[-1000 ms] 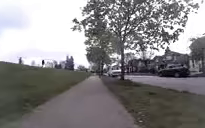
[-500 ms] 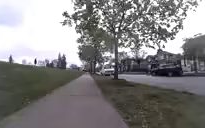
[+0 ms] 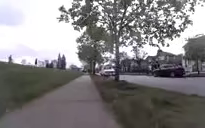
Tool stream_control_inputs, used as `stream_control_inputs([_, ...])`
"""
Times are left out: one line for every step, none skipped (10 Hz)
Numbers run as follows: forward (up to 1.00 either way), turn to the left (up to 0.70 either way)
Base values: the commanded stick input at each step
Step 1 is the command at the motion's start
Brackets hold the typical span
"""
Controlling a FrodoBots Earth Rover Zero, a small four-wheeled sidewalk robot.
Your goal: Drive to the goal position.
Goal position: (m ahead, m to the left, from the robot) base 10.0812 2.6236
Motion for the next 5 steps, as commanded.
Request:
stream_control_inputs([1.00,0.38])
stream_control_inputs([1.00,0.40])
stream_control_inputs([1.00,0.40])
stream_control_inputs([1.00,0.40])
stream_control_inputs([1.00,0.36])
